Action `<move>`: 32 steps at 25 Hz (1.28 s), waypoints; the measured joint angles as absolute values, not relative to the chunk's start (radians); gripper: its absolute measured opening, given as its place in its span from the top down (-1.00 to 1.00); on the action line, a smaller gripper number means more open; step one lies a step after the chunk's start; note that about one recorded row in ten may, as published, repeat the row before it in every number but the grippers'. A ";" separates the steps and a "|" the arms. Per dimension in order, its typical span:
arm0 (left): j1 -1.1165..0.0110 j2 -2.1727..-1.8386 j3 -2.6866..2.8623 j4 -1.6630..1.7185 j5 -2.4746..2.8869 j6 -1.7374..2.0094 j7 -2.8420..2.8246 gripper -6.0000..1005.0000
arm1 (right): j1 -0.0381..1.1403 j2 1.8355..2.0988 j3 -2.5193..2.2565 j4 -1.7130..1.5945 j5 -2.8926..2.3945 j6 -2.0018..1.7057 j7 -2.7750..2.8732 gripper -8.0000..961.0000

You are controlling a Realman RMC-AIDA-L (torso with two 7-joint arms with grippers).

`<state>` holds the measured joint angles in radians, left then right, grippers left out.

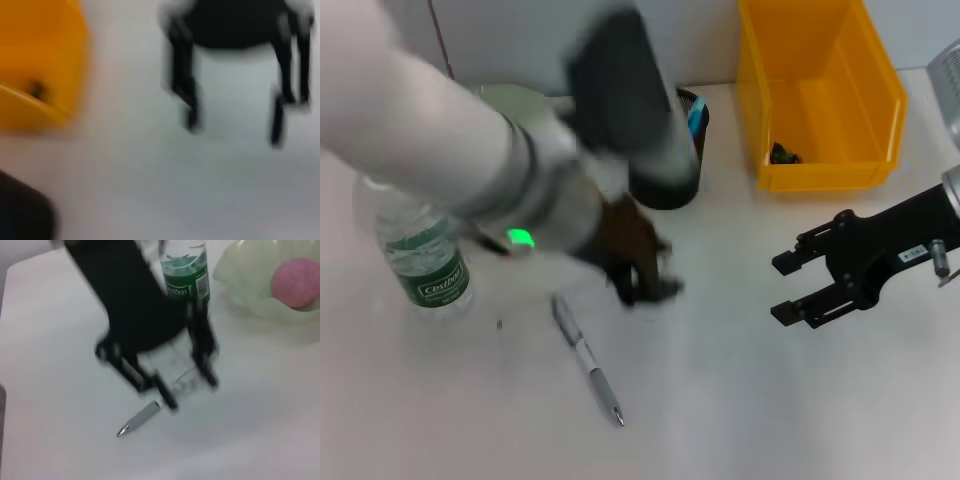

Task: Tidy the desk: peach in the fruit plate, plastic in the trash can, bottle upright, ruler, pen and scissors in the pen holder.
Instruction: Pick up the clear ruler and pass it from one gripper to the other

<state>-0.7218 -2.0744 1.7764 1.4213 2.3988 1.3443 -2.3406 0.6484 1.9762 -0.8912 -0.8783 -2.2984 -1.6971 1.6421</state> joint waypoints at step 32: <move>-0.428 -2.080 1.849 0.714 0.270 1.261 -1.056 0.21 | 0.558 1.982 -0.653 -0.885 -2.279 -1.762 1.621 -0.49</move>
